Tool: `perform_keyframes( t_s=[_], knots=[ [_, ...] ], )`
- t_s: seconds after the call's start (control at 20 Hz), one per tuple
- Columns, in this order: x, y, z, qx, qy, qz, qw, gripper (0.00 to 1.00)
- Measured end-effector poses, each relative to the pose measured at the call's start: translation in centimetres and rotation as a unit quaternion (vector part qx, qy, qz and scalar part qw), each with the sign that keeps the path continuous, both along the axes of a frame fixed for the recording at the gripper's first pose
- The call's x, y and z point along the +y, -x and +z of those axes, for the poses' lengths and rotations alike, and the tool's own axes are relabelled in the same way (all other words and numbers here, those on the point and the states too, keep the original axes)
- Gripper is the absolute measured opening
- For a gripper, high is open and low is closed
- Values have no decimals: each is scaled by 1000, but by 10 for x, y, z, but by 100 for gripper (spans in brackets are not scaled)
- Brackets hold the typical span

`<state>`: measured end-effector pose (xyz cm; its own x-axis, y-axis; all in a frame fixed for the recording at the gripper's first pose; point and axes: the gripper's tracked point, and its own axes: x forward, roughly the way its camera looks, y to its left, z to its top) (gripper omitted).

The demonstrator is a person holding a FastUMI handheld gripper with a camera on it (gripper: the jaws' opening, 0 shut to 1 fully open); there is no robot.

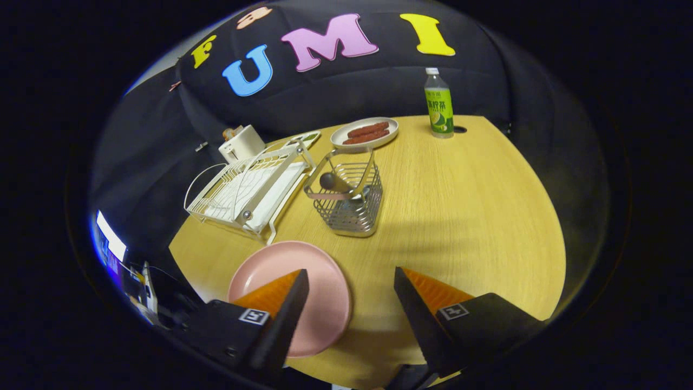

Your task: Take the plate from the dish rack, then take the spoon from the basket and place it into the plate.

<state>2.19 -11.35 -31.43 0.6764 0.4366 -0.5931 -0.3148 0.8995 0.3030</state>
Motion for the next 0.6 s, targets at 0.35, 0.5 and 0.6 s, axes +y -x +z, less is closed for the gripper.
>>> perform_keyframes(
  t_s=[0.35, 0.5, 0.6],
  knots=[
    [-9, -39, 55, -177, 31, -23, 983, 98],
    [4, -52, 49, -186, 26, -20, 982, 98],
    [10, -61, 47, -199, 29, -16, 980, 98]
  ],
)
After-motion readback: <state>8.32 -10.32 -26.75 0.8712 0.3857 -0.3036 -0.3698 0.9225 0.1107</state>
